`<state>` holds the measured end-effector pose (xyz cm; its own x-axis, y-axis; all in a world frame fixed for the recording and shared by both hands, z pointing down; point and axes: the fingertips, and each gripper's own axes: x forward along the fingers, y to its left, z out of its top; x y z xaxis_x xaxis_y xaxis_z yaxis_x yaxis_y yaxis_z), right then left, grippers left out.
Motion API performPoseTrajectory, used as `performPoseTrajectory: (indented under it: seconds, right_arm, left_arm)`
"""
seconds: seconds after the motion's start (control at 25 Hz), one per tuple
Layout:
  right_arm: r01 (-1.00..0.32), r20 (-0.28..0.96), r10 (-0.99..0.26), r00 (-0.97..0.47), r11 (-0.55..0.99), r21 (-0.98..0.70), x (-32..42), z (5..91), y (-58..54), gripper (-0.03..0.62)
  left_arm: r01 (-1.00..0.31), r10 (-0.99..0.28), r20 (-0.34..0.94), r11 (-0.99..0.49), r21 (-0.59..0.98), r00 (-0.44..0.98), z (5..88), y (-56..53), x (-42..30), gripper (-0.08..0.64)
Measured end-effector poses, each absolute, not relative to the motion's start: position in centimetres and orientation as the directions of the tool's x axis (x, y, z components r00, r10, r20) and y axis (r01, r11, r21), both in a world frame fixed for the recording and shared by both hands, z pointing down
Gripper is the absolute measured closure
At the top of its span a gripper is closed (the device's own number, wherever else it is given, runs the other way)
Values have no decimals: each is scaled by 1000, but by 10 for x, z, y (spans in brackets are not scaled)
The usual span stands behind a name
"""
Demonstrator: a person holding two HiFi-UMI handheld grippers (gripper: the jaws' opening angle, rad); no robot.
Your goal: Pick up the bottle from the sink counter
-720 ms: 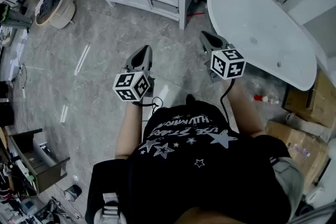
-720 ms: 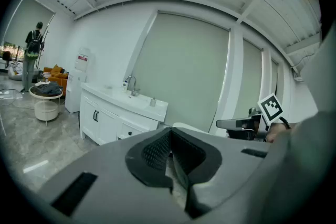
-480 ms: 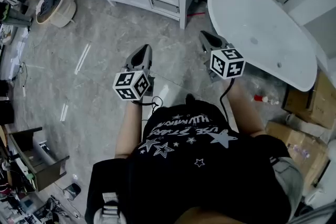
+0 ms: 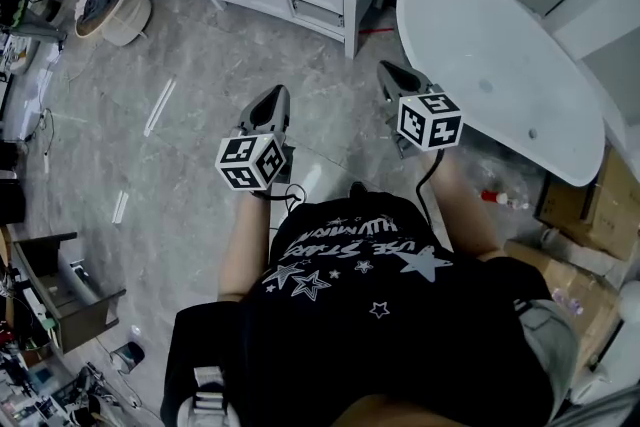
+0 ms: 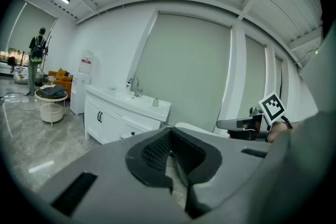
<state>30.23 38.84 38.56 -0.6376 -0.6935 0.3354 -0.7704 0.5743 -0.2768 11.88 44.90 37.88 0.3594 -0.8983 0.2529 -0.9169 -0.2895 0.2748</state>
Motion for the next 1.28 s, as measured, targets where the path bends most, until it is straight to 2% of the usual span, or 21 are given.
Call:
performPoseTrajectory:
  seconds: [0.36, 0.72, 1.28]
  right_arm:
    - [-751, 345, -667, -660, 603, -269, 304, 383, 392, 586]
    - [-750, 362, -657, -661, 595, -291, 292, 401, 359, 586]
    - [-837, 382, -746, -546, 473, -274, 242, 407, 197, 586]
  left_arm:
    - [-940, -932, 234, -210, 270, 276, 366, 450, 109, 552]
    - [-940, -929, 256, -193, 283, 267, 379, 410, 92, 552]
    - [-888, -870, 264, -327, 323, 416, 396, 215, 39, 552]
